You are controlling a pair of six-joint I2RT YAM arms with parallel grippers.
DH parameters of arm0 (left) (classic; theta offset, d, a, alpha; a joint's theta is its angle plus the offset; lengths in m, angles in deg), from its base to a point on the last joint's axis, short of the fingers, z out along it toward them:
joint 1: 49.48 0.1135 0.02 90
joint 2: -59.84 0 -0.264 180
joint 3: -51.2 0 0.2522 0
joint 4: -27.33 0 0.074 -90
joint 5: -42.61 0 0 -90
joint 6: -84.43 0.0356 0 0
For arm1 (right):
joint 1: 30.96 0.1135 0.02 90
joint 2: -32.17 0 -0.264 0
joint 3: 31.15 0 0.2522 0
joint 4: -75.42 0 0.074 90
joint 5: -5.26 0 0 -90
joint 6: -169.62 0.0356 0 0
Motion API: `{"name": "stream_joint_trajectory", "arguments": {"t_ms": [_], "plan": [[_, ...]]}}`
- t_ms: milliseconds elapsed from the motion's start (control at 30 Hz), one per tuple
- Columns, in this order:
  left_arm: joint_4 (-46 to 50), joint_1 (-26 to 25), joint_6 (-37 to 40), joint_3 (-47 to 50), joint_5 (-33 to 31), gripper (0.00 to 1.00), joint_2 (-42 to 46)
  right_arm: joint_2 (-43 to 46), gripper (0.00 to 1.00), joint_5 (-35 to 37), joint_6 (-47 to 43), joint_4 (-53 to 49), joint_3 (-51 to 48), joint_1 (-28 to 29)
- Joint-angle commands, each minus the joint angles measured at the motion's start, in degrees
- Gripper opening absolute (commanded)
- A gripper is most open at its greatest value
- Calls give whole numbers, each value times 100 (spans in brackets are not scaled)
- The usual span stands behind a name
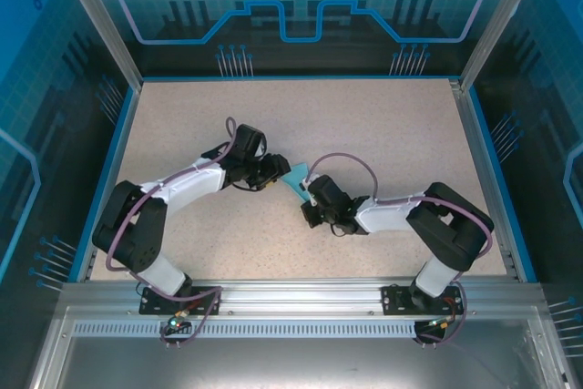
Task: Fold a paper plane with a square sheet of paper (pick it up from the middle)
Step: Fold the wing for the fifth time at the center of the table.
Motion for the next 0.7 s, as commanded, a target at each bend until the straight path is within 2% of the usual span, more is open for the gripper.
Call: {"name": "stream_joint_trajectory", "arguments": {"t_ms": [0, 333, 667], "plan": [[313, 147, 225, -12, -204, 52, 193, 62, 13, -913, 415, 643, -240, -237], [-220, 155, -88, 309, 95, 51, 240, -33, 13, -2015, 1188, 1819, -764, -836], [-994, 137, -430, 571, 683, 47, 37, -340, 14, -2218, 1698, 2035, -827, -983]]}}
